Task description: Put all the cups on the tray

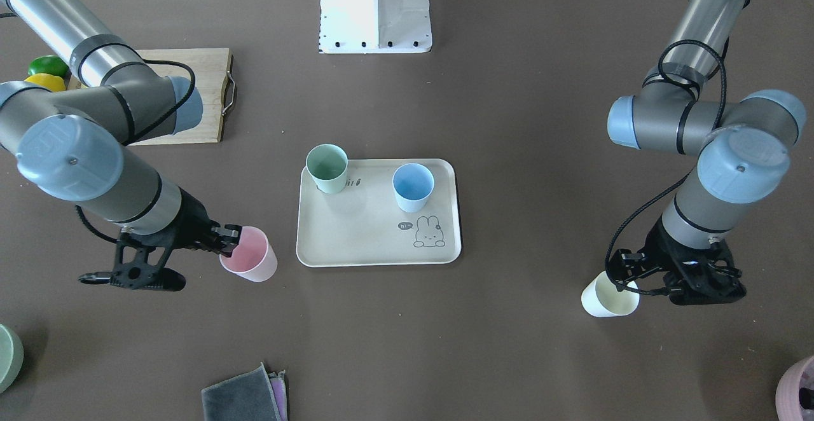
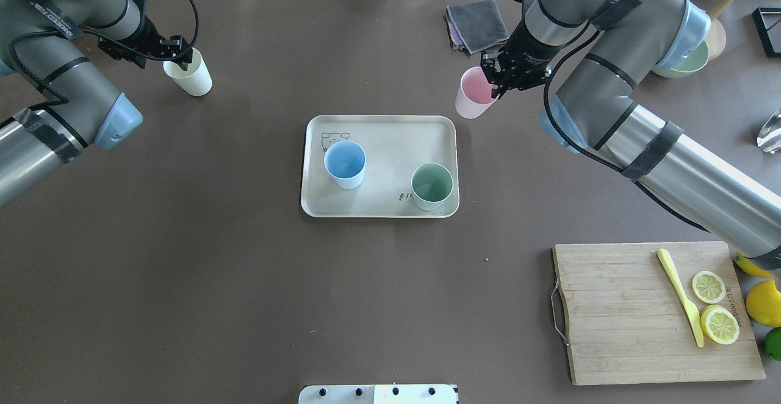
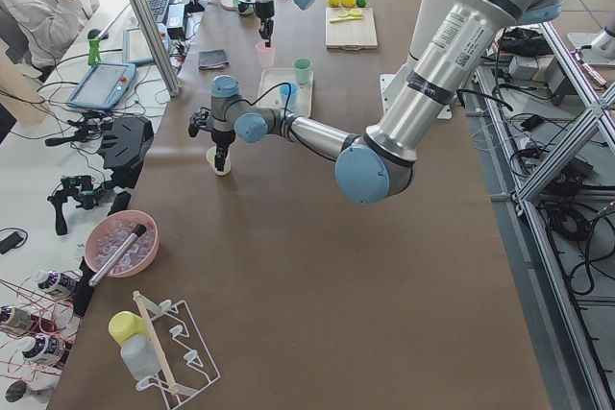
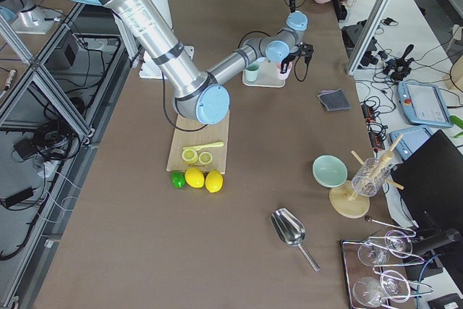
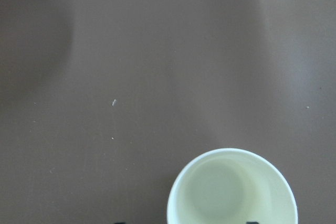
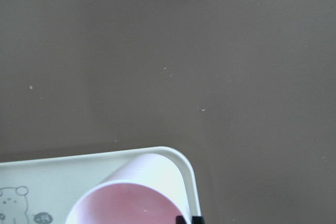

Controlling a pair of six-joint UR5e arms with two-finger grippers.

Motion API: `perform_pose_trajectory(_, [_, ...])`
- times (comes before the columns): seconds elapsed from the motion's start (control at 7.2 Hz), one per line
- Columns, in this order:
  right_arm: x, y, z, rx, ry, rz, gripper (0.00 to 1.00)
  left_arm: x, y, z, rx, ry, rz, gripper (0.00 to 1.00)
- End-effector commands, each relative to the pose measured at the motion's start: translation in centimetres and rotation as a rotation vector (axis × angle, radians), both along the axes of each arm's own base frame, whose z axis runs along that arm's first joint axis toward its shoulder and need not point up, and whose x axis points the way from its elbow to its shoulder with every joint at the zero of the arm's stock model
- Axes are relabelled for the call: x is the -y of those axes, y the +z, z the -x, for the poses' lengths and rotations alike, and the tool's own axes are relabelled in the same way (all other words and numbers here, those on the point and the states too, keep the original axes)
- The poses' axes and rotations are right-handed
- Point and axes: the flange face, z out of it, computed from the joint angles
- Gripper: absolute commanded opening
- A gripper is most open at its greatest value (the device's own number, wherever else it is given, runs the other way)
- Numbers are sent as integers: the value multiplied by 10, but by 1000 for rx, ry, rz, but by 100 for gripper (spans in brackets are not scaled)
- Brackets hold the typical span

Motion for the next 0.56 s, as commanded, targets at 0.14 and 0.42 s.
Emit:
perform_pose_trajectory(0.14, [-36,-24,50,-9,1,-13,0,16,-43,2,-65,24,5,0])
perform_pose_trajectory(0.42, [-31,-16,52,-36,29,-25,0,-16,-147,-45,-182,1,59,0])
